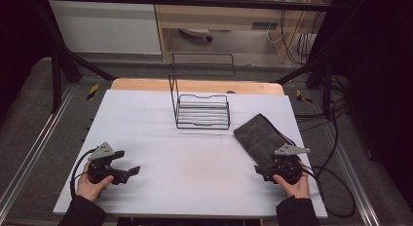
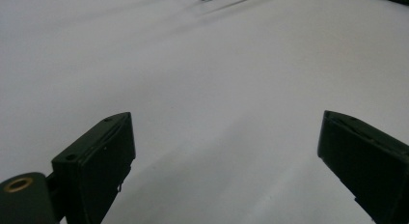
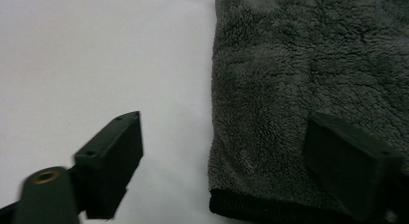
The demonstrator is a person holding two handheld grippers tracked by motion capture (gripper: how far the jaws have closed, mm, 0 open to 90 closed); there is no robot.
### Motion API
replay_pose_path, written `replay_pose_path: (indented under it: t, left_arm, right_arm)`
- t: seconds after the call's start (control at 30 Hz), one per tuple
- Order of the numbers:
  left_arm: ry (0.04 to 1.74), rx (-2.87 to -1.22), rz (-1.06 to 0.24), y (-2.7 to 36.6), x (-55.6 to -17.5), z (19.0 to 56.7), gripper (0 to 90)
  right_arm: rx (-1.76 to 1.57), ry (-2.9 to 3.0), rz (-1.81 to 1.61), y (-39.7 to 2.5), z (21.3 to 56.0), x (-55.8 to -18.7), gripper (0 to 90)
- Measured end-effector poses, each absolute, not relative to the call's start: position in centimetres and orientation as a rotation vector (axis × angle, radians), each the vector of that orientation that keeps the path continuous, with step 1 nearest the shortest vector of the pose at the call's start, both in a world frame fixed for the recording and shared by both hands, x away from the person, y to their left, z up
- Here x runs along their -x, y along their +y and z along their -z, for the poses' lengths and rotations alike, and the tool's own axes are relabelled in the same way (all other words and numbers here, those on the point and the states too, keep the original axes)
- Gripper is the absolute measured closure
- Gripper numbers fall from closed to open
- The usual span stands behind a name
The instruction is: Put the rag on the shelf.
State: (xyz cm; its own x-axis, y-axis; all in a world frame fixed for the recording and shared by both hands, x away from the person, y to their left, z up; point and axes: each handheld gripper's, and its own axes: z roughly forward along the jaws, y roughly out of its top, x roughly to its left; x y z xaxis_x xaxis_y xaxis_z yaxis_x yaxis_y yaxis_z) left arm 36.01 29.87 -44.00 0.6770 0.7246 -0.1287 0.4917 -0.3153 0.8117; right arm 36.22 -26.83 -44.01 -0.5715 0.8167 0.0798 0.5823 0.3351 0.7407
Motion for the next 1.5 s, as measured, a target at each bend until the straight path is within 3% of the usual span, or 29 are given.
replay_pose_path:
  t: [0.27, 0.57, 0.87, 1.5]
  left_arm:
    - [0.946, -1.997, -0.330, 29.8, -36.1, 44.1, 6.9]
    - [0.944, -2.004, -0.328, 29.7, -36.1, 44.2, 7.4]
    - [0.947, -2.004, -0.325, 29.6, -36.1, 44.2, 7.8]
    - [0.949, -2.000, -0.323, 29.7, -36.1, 44.2, 8.2]
  right_arm:
    - [-1.225, 2.309, -0.974, -26.9, 44.2, -36.9, 43.0]
    - [-1.155, 2.316, -0.828, -26.2, 44.4, -37.0, 55.6]
    - [-1.154, 2.315, -0.809, -26.5, 44.2, -37.2, 74.3]
    - [-1.153, 2.331, -0.913, -24.9, 42.4, -36.3, 78.6]
